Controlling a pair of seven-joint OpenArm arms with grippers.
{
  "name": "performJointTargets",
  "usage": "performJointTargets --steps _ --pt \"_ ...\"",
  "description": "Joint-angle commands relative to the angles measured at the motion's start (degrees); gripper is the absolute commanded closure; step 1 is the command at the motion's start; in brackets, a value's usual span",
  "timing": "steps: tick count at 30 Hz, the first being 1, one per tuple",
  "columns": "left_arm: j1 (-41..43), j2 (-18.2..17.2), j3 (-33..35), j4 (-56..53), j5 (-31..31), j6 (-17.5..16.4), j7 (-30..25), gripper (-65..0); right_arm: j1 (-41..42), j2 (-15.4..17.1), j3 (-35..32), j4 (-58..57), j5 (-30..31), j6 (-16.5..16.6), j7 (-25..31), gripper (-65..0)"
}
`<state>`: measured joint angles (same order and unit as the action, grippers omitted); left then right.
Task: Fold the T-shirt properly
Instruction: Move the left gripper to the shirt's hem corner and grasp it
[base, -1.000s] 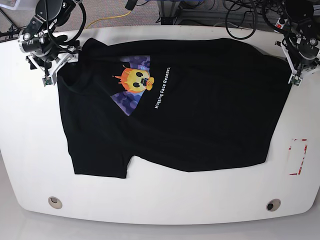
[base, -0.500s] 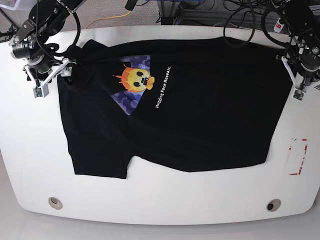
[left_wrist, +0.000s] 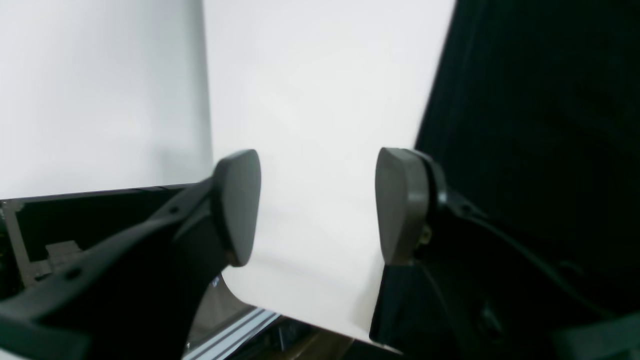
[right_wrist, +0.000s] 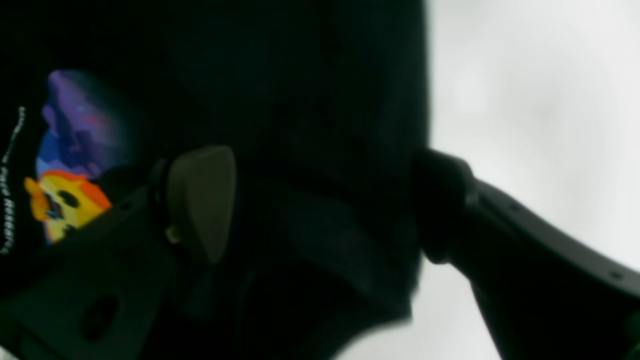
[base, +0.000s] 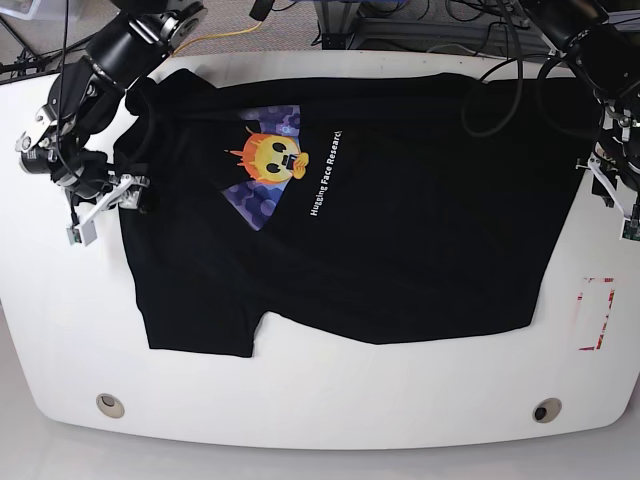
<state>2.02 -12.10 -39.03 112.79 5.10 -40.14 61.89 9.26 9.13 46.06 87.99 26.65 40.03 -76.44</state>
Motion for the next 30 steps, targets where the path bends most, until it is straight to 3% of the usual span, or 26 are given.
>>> performJointTargets --steps 1,9,13,27,30 --pt "-1.0 -0.7 -0.1 0.7 0.1 0.1 -0.7 -34.4 2.6 3.5 0.3 -5.0 0.7 0.0 3.5 -51.0" --pt "-1.2 -0.8 -0.2 0.7 0.1 0.1 -0.7 -34.4 5.4 10.3 0.0 -21.0 0.7 0.0 11.5 -51.0" --pt "-1.2 -0.7 -0.1 0.7 0.1 0.1 -0.7 -34.4 6.7 11.9 0.0 -27.1 0.8 0.0 14.0 -51.0" --pt "-4.2 -1.0 4.3 0.7 0.1 0.1 -0.7 -35.1 6.5 7.9 0.0 -27.6 0.8 0.0 11.6 -50.7" --pt "-6.0 -1.0 5.9 -0.5 0.1 0.1 -0.7 -37.9 6.5 7.7 0.0 -27.6 0.8 0.0 11.6 -45.2"
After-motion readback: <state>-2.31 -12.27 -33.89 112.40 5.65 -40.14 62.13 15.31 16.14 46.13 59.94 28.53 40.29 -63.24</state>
